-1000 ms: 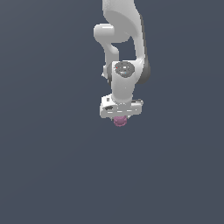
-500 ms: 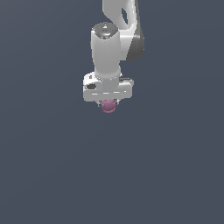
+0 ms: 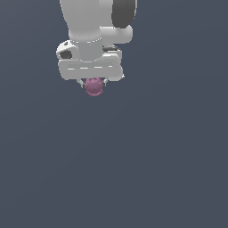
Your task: Pick up the object and move it to a goal position.
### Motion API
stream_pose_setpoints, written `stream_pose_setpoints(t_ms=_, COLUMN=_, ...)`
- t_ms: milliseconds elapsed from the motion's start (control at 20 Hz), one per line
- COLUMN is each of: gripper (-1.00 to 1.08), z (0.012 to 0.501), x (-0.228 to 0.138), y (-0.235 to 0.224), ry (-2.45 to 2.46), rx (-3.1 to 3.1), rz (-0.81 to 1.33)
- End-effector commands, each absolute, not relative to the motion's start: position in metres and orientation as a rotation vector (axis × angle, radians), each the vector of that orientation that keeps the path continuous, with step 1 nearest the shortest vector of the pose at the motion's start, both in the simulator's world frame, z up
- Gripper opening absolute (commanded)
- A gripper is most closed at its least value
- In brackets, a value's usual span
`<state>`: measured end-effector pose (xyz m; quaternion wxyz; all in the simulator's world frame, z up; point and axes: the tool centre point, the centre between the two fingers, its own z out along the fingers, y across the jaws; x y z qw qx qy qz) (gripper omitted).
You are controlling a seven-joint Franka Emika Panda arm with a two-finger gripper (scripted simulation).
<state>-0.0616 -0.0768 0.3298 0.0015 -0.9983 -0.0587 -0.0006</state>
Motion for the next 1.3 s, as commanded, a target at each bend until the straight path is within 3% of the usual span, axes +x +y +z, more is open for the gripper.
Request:
stream_pose_setpoints(t_ms=0, gripper=-1.00, z=0.356, x=-0.064, y=-0.091, ry=-0.185, rx=-3.133, rz=0.000)
stream_pose_setpoints(t_ms=600, gripper=-1.00, z=0.457, x=-0.067, y=-0.148, ry=-0.184, rx=-3.135, rz=0.000)
stream_pose_setpoints(t_ms=1250, gripper=-1.00, z=0.490, x=-0.066, y=-0.168, ry=-0.185, rx=-3.136, rz=0.000)
